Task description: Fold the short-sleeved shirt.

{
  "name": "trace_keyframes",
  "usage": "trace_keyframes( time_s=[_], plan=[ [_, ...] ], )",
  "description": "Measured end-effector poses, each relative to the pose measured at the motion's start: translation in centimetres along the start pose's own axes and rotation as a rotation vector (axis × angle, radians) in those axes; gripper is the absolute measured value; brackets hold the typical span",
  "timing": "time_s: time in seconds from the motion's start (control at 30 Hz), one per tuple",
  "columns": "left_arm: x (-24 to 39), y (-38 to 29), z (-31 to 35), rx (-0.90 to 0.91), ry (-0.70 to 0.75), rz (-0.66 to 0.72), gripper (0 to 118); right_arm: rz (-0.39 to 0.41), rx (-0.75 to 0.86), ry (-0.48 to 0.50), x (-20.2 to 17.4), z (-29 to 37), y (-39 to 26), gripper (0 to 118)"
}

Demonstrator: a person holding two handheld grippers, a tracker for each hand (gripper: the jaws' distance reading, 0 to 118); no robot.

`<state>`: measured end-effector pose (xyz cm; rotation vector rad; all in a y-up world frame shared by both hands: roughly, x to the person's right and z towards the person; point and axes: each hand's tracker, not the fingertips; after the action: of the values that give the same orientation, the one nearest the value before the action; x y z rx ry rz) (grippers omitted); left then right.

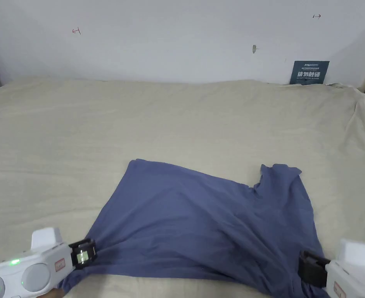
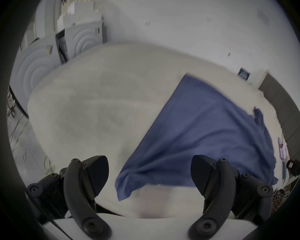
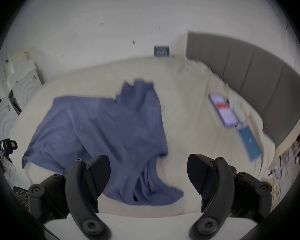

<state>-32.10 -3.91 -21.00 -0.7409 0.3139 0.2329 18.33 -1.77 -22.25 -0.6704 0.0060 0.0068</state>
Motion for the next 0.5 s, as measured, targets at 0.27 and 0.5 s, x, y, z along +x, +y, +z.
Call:
trace_keyframes(
  time_s=[0.27, 0.5],
  plan=[
    [5.4, 4.9, 6.0, 0.287, -0.12, -0.065, 101, 0.06, 0.32, 0.028, -1.2, 5.5, 5.8, 94],
    [9.0, 5.3, 6.8, 0.404, -0.168, -0.135, 68, 0.071, 0.42, 0.013, -2.2, 6.3, 6.6, 60]
  ],
)
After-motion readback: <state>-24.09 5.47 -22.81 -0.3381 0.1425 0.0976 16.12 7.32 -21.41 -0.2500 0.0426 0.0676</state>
